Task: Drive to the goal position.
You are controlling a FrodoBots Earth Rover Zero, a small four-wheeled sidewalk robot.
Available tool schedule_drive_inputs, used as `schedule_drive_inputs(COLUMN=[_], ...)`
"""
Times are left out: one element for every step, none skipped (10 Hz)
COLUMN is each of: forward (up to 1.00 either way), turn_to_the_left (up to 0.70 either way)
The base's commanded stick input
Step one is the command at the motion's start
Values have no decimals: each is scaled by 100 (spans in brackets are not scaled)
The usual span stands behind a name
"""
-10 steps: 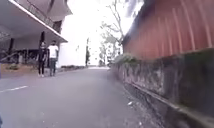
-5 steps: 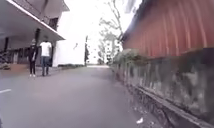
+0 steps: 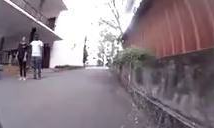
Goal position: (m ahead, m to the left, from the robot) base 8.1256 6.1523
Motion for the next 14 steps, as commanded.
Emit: schedule_drive_inputs(forward=[100, 100, 100, 100, 100, 100, 100, 100, 100, 100, 100, 100, 100, 100], turn_to_the_left=[0, 27, 27, 7, 0, 0, 0, 0, 0, 0, 0, 0, 0, 0])
